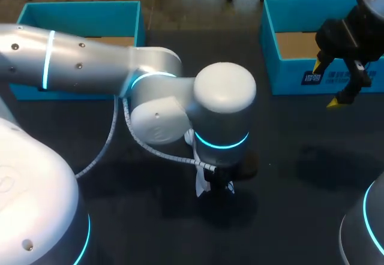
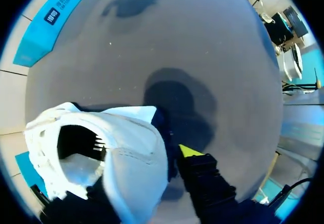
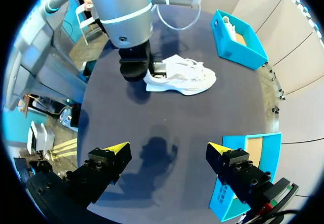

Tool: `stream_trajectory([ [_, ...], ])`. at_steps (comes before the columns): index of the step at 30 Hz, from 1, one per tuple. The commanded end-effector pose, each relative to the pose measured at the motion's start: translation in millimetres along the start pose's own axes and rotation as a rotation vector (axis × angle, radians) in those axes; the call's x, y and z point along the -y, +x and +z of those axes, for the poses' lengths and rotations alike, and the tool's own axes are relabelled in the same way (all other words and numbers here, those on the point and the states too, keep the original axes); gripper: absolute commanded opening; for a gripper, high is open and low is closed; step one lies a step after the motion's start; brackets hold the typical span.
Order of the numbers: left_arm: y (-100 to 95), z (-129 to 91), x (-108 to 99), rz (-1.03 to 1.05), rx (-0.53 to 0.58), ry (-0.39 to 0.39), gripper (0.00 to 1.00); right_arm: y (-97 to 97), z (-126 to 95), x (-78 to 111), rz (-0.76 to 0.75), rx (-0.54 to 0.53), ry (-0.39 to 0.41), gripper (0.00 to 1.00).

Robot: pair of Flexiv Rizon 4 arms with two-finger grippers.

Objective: Take the shoe out of the shoebox, open the shoe tongue, remove and reinsert the insole, then place the shoe into the shoebox

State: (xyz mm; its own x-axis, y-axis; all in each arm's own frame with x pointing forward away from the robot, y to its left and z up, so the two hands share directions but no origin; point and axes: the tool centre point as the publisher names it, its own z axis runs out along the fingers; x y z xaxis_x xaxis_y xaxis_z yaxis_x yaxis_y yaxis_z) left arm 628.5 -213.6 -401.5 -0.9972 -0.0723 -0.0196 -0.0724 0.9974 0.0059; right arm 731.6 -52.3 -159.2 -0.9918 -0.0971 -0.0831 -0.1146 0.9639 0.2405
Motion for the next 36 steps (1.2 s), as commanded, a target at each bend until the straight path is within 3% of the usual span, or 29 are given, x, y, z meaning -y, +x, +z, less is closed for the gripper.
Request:
stream_trajectory([
  [1,-6.4,1,5,-0.005,-0.033,-0.03,0.0,-1.3,1,-0.7,0.0,-0.002,0.002,1.0],
  [8,-7.0,-46,-4,0.016,-0.035,-0.024,0.0,-1.3,1,-0.7,0.0,-0.002,0.002,1.0],
  [16,-12.4,-128,-18,0.044,-0.073,0.003,0.0,-1.3,1,-0.7,0.0,-0.002,0.002,1.0],
  [23,-7.6,-183,-23,0.067,-0.135,0.036,0.0,-1.3,1,-0.7,0.0,-0.002,0.002,1.0],
  [31,-8.2,-221,-26,0.047,-0.134,0.024,0.0,-1.3,1,-0.7,0.0,-0.002,0.002,1.0],
  [36,-8.2,-221,-26,0.047,-0.134,0.024,0.0,-1.3,1,-0.7,0.0,-0.002,0.002,1.0],
])
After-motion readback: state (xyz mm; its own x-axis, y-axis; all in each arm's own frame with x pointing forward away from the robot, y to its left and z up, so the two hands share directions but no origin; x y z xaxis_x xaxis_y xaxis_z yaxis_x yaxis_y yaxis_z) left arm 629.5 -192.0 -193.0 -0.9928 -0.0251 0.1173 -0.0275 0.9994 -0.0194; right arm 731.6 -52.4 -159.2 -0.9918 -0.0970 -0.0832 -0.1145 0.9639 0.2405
